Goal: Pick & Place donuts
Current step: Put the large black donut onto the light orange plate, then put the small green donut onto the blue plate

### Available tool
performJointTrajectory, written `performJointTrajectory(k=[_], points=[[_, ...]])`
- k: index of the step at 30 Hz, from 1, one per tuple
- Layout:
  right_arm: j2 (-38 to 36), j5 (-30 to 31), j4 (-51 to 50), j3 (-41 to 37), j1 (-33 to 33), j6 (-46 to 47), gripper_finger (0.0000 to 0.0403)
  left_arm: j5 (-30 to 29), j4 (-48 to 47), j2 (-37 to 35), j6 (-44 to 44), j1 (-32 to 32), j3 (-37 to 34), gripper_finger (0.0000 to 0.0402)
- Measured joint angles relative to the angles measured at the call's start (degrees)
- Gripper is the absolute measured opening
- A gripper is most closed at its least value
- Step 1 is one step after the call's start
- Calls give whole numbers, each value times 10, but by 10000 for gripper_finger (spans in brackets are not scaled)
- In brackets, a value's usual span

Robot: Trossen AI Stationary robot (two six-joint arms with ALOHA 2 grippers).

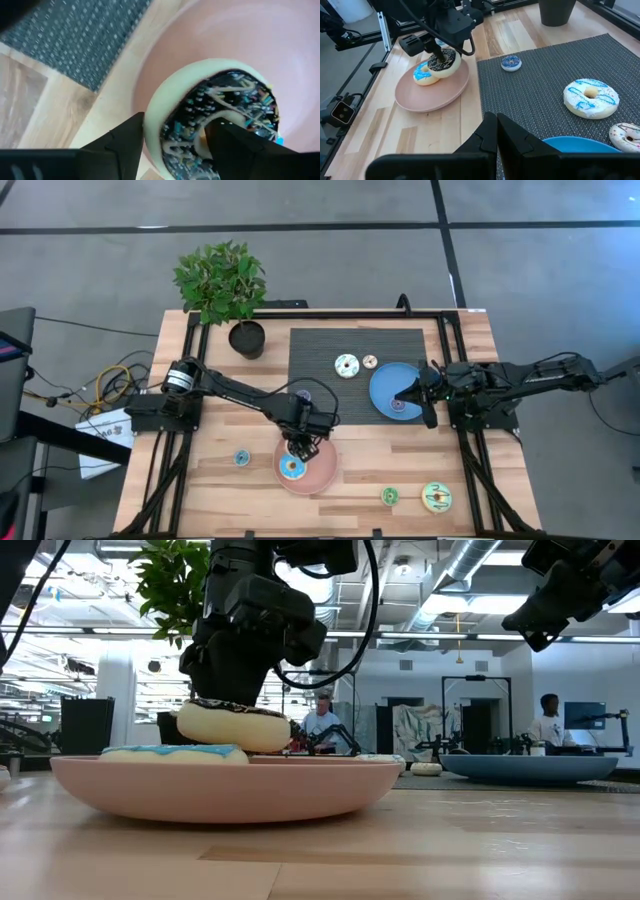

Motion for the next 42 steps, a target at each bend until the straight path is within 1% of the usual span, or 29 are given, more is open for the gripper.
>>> performJointTrajectory(k=[19,29,40,42], points=[[0,0,0,0,0,0,0,4,-9,0,4,1,0,197],[0,0,2,0,0,0,0,6,-10,0,9,15,0,197],[0,0,2,0,0,0,0,5,-7,-3,40,25,1,197],[0,0,2,0,0,0,0,-8,-9,-3,52,25,9,197]])
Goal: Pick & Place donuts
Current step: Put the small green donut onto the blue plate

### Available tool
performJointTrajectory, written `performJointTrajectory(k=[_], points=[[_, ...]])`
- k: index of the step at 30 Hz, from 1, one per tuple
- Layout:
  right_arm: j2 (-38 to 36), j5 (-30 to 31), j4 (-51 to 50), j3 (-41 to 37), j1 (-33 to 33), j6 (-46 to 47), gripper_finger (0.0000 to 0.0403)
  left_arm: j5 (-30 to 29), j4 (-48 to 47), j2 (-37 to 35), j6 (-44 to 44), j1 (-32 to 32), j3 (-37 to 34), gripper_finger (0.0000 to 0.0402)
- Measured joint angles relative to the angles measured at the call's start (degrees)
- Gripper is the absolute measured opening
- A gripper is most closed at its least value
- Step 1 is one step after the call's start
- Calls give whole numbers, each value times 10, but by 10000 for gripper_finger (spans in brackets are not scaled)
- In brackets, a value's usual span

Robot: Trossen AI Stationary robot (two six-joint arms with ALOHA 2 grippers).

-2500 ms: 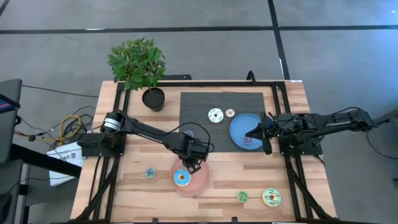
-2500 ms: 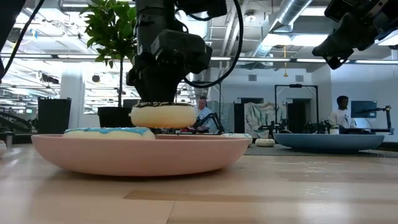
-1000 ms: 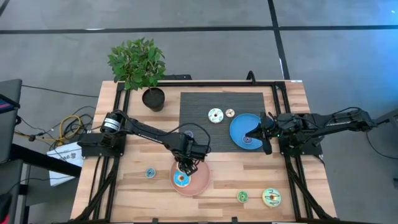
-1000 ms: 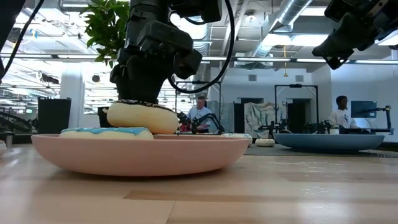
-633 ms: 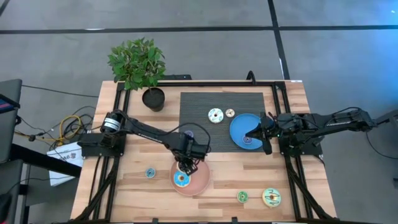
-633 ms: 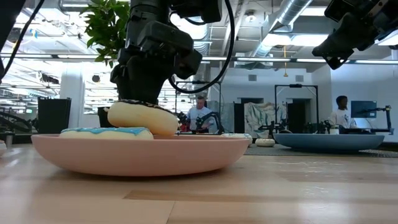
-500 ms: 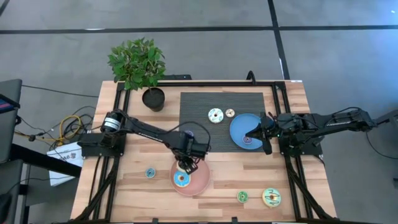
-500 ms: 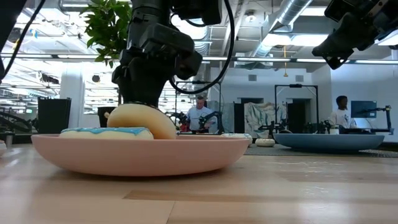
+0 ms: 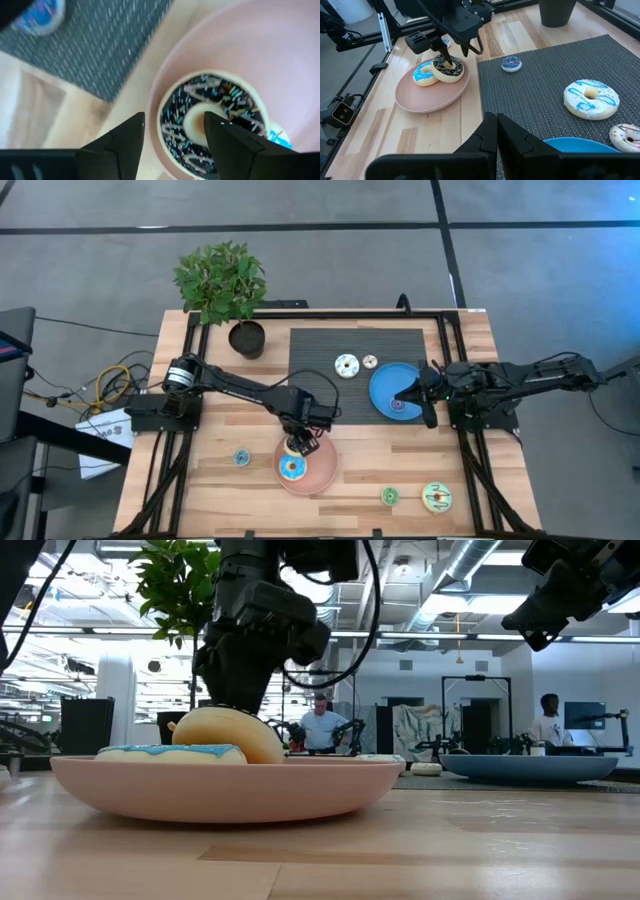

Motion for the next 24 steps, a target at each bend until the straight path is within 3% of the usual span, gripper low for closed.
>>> performJointTrajectory(k=[3,9,13,20,24], points=[[0,0,0,0,0,0,0,-33,-9,0,19,0,18,197],[0,0,0,0,0,0,0,-116,-128,-3,41,0,62,196],[0,0,2,0,0,27,0,-159,-129,-33,66,-13,51,162],[0,0,2,0,0,45,0,-199,-32,-144,55,-20,-70,18],[0,3,2,0,0,45,0,-187,63,-226,53,-27,-177,9]])
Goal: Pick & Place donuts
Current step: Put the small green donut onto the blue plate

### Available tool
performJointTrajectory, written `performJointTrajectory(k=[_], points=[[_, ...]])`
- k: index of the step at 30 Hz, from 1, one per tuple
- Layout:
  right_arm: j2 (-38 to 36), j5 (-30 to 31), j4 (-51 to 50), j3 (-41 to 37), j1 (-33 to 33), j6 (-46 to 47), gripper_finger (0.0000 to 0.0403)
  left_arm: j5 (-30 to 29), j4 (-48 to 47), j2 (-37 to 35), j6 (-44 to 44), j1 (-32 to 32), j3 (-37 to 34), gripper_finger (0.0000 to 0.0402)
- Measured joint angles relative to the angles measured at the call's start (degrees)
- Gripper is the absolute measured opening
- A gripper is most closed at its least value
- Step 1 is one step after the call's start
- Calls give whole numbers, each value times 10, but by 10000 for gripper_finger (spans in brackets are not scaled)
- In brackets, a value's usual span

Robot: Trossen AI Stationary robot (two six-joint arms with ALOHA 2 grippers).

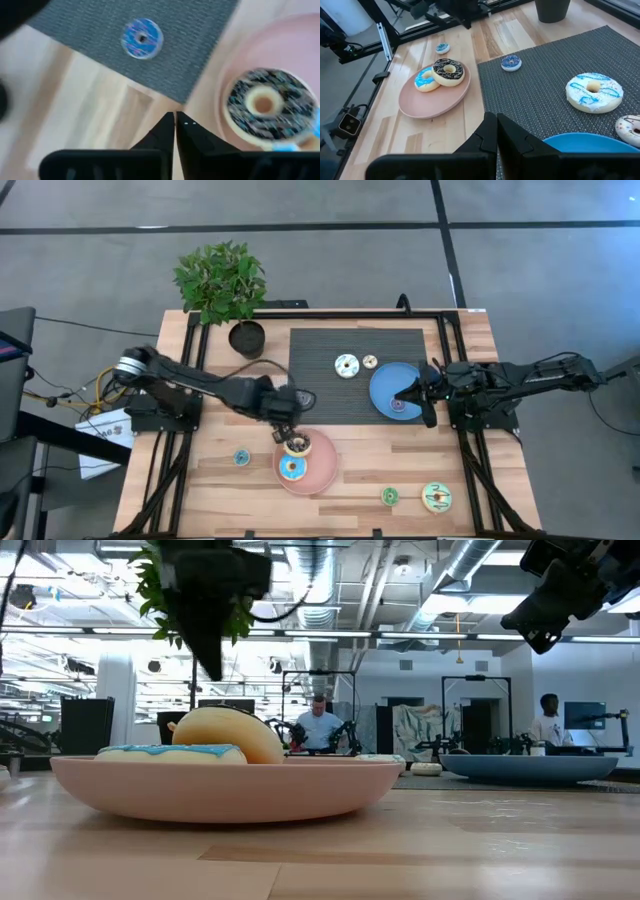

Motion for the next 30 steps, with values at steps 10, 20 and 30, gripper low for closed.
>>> performJointTrajectory(k=[10,20,30], points=[[17,36,2,0,0,-3,0,-12,229,-241,17,-67,-244,0],[149,107,236,1,0,-3,0,-53,319,-490,125,-90,-411,0],[380,131,244,178,-36,0,0,-58,313,-672,188,-90,-498,0]])
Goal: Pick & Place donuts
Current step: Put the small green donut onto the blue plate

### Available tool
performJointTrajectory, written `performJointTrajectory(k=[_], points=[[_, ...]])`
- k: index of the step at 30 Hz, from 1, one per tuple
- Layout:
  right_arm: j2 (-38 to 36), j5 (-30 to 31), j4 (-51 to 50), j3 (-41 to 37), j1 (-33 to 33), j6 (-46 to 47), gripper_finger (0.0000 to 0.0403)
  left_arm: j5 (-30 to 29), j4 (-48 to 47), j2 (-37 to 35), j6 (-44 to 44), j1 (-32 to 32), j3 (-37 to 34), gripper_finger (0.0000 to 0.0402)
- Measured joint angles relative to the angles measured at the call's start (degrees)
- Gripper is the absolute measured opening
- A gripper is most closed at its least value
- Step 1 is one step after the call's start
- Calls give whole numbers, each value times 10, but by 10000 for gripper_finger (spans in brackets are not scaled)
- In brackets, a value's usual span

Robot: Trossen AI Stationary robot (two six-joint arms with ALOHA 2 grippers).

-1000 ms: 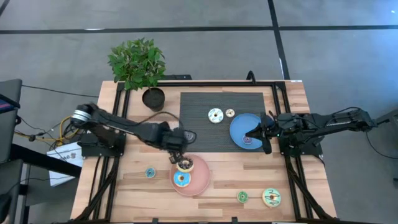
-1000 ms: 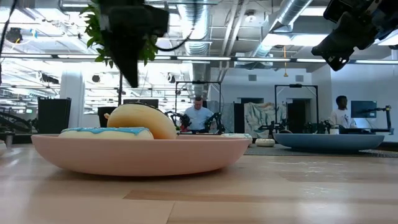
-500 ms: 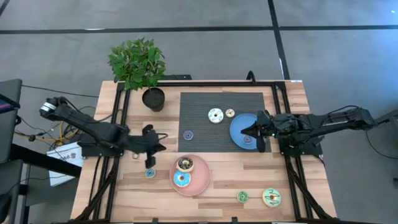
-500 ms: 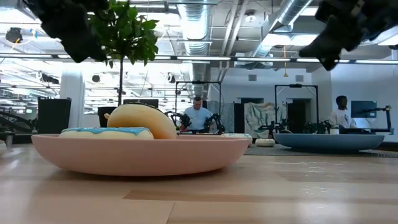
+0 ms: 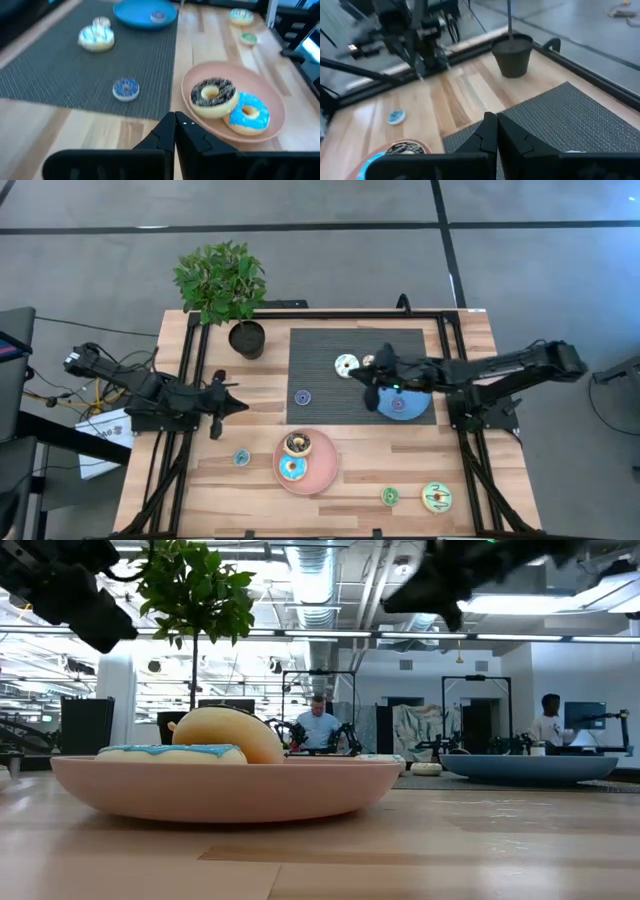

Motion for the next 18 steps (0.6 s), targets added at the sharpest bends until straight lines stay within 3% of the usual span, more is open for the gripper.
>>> performJointTrajectory(k=[4,9,12,14,18], points=[[81,-30,-154,131,4,36,0,-27,-40,-40,-6,0,-3,0],[176,-61,-464,302,34,214,0,-39,-50,-58,-12,0,-3,0],[220,-92,-599,365,82,330,0,-38,-52,-57,-13,0,-3,0],[237,-95,-647,382,127,427,0,-30,-52,-58,-12,0,-3,0],[255,-95,-649,385,222,648,0,-15,-56,-58,-8,0,-3,0]])
